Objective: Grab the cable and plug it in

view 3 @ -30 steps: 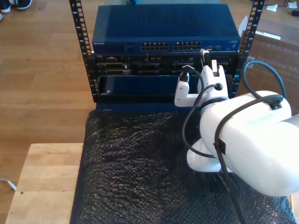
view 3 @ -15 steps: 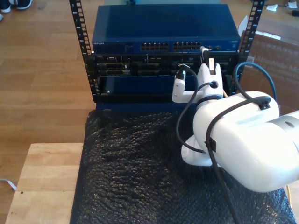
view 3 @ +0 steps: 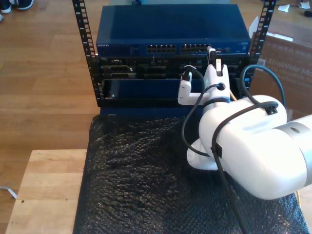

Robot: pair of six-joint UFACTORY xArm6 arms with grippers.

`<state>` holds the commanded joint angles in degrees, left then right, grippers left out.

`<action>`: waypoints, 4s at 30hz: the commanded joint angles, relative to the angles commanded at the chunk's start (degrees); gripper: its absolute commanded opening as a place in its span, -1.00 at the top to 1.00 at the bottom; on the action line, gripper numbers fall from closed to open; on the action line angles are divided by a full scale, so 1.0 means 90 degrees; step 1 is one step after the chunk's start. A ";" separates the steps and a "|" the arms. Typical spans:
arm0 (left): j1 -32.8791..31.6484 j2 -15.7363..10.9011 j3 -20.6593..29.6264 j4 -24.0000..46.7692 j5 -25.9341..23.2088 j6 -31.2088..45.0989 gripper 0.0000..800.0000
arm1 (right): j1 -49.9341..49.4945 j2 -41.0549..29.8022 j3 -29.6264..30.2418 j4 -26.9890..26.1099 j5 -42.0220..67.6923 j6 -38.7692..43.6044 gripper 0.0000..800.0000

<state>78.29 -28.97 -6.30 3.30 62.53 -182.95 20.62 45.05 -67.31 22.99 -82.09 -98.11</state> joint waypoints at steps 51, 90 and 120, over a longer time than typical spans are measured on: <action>0.0000 0.0000 0.0000 0.0000 0.0000 0.0000 -1.00 | -0.0010 0.0234 -0.0371 0.0010 0.0156 0.0000 1.00; 0.0000 0.0000 0.0010 0.0000 0.0000 0.0000 -1.00 | -0.0088 0.0361 -0.0733 -0.0049 0.0498 0.0020 0.63; 0.0000 0.0000 0.0000 0.0000 0.0000 0.0000 -1.00 | -0.0029 -0.3136 0.2725 -0.0088 0.3077 0.0020 -0.78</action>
<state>78.29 -28.97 -6.30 3.30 62.53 -182.95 20.35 16.84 -42.78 22.20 -54.40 -97.93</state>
